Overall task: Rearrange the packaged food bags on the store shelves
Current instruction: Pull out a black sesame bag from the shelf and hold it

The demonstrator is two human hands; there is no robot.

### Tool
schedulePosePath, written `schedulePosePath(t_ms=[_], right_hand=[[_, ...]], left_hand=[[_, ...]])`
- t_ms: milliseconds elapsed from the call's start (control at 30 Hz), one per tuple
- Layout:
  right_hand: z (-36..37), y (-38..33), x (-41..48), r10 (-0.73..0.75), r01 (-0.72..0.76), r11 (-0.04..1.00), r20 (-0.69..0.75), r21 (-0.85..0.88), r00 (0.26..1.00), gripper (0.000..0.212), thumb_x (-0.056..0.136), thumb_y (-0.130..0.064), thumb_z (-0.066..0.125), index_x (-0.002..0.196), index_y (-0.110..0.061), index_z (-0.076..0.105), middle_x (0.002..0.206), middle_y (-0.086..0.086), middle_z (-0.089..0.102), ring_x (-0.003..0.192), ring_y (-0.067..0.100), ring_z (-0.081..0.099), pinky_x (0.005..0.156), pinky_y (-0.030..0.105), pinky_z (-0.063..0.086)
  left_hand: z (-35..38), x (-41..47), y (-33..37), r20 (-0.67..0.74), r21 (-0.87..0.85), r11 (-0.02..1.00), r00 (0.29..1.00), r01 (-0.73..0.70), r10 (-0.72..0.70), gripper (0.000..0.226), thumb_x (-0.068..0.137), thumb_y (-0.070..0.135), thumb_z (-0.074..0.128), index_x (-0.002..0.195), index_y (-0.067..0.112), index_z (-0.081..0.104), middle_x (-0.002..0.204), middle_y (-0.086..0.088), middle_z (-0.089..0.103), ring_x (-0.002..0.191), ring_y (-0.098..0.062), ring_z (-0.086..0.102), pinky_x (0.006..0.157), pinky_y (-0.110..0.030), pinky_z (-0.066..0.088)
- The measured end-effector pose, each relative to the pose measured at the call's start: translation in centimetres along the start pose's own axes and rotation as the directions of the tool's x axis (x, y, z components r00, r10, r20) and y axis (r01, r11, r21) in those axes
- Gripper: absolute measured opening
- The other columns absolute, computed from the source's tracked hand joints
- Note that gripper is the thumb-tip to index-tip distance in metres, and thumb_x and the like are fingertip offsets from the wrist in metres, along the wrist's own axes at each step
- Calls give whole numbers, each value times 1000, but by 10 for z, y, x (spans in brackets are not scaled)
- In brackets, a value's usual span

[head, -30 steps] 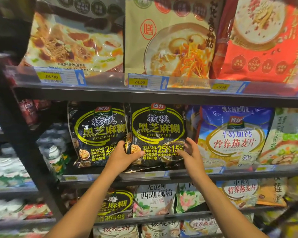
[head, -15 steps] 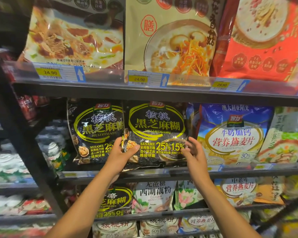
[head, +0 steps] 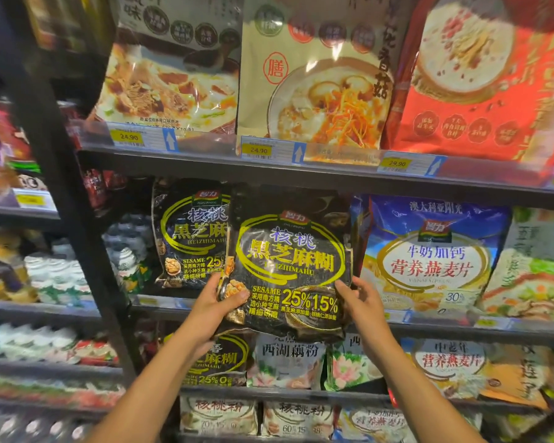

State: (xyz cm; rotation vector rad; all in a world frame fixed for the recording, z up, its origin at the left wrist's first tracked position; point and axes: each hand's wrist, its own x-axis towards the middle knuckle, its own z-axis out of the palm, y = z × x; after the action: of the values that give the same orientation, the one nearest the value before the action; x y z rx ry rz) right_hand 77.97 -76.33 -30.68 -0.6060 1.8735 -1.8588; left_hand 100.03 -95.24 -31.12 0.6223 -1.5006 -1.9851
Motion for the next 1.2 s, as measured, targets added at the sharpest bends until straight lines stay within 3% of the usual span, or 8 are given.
schedulePosePath(t_ms=[167, 267, 467, 600, 733, 867, 1067, 1200], right_hand=[[-13, 0, -13, 9, -10, 1000, 94, 3, 996, 45, 86, -46, 78, 117, -16, 66, 102, 18, 72, 90, 18, 71, 76, 32, 54], [-20, -4, -22, 59, -69, 997, 228, 34, 972, 50, 85, -50, 78, 124, -21, 68, 114, 5, 78, 107, 25, 75, 93, 44, 58], [-23, -7, -46, 103, -154, 983, 394, 100, 913, 75, 68, -55, 88, 133, -27, 63, 125, 2, 75, 115, 27, 72, 109, 54, 50], [-18, -1, -68, 53, -109, 989, 446, 101, 893, 61, 65, -55, 91, 118, -34, 71, 122, 1, 77, 114, 26, 73, 108, 52, 50], [-10, 7, -83, 58, -92, 995, 479, 48, 876, 73, 58, -55, 95, 123, -32, 70, 121, 0, 77, 113, 26, 73, 108, 55, 50], [7, 0, -91, 54, -39, 998, 494, -41, 868, 52, 72, -42, 91, 118, -31, 70, 111, -6, 79, 106, 19, 75, 94, 41, 57], [43, -11, -83, 33, -2, 998, 501, -62, 865, 50, 80, -37, 86, 125, -30, 66, 114, -10, 77, 103, 11, 74, 81, 26, 55], [72, -17, -64, -2, 36, 997, 475, -63, 880, 41, 81, -30, 87, 117, -31, 68, 112, -7, 79, 99, 11, 76, 88, 33, 57]], left_hand=[[5, -33, -8, -19, -74, 997, 999, 28, -30, 84, 74, 29, 92, 145, 30, 46, 127, 8, 70, 115, -17, 67, 112, -43, 43], [6, -56, -8, -26, -60, 997, 998, 51, -52, 100, 63, 37, 98, 148, 33, 46, 133, -2, 70, 123, -29, 67, 110, -55, 47], [8, -102, -14, -63, -15, 998, 996, 61, -62, 93, 73, 36, 94, 150, 41, 43, 148, -4, 59, 129, -28, 63, 113, -56, 44], [10, -138, -12, -125, 144, 989, 992, 26, -8, 74, 72, 42, 92, 136, 34, 57, 127, -2, 73, 119, -23, 69, 107, -48, 49], [4, -164, -20, -223, 258, 966, 975, 33, 26, 58, 73, 46, 85, 126, 39, 62, 117, 7, 77, 110, -13, 72, 101, -36, 52], [-18, -173, -28, -338, 361, 930, 939, 68, 63, 83, 60, 65, 89, 133, 40, 60, 124, 7, 74, 115, -16, 70, 103, -43, 55], [-38, -164, -16, -387, 416, 906, 916, 74, 103, 48, 85, 33, 82, 127, 40, 61, 109, 15, 77, 106, -10, 72, 86, -24, 55], [-57, -141, -2, -406, 413, 909, 905, 58, 126, 63, 87, 31, 81, 145, 27, 54, 126, 5, 72, 117, -15, 67, 107, -40, 51]])
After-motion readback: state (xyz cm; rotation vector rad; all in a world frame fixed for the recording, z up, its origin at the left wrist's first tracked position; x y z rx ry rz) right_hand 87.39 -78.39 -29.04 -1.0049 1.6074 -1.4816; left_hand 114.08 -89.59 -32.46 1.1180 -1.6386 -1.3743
